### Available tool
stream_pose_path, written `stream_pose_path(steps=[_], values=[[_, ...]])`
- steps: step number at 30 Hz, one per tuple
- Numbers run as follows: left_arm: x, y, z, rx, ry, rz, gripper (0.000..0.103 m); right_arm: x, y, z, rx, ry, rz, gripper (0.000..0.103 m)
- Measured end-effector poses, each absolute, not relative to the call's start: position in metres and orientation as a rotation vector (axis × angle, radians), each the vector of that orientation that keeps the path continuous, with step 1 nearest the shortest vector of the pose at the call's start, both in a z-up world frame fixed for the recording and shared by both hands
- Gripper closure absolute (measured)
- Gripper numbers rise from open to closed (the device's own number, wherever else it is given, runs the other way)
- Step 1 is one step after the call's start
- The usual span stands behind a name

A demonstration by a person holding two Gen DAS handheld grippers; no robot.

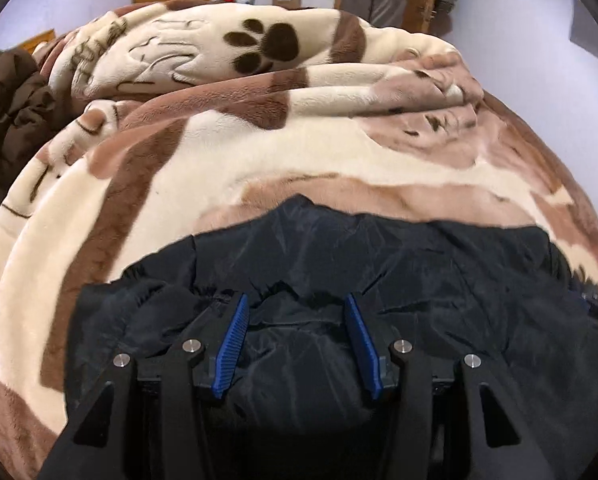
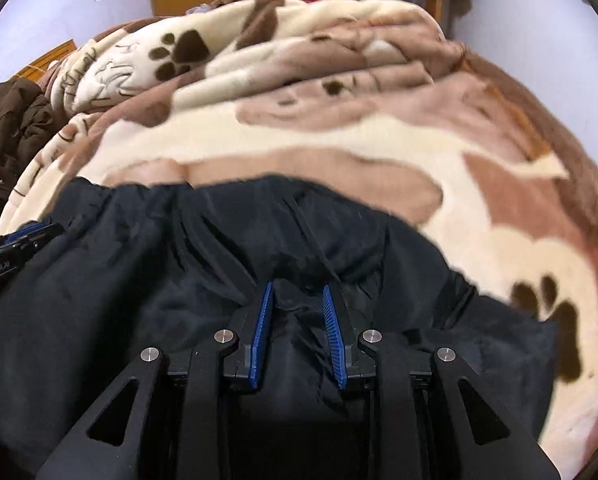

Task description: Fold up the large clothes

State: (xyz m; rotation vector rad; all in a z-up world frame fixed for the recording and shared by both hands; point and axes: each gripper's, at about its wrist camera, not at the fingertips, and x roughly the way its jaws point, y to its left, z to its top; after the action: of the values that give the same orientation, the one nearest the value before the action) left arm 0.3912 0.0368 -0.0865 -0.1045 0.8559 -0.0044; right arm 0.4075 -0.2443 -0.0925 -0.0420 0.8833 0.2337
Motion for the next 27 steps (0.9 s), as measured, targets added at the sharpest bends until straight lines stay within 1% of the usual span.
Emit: stream_pose_path(steps=[4, 8, 14, 18, 22, 27], values=[[0.391, 0.036, -0.089, -0.097, 0.850, -0.007, 0.051, 0.406, -0.242, -0.096, -0.055, 0.873, 0.228, 0.077], [0.384, 0.034, -0.074, -0.085, 0.856, 0.000, 0.051, 0.401, -0.244, -0.085, -0.050, 0.888, 0.224, 0.077], [0.332, 0.025, -0.042, -0.142, 0.789, -0.054, 0.051, 0.364, -0.252, -0.049, -0.037, 0.830, 0.230, 0.077], [0.300, 0.008, -0.037, -0.167, 0.772, -0.104, 0.051, 0.339, -0.250, -0.036, -0.020, 0.790, 0.263, 0.077], [0.297, -0.016, -0.061, -0.114, 0.840, -0.128, 0.051, 0.336, -0.244, -0.055, -0.052, 0.833, 0.275, 0.077], [0.304, -0.023, -0.077, -0.089, 0.859, -0.125, 0.050, 0.343, -0.256, -0.080, -0.041, 0.873, 0.258, 0.077]])
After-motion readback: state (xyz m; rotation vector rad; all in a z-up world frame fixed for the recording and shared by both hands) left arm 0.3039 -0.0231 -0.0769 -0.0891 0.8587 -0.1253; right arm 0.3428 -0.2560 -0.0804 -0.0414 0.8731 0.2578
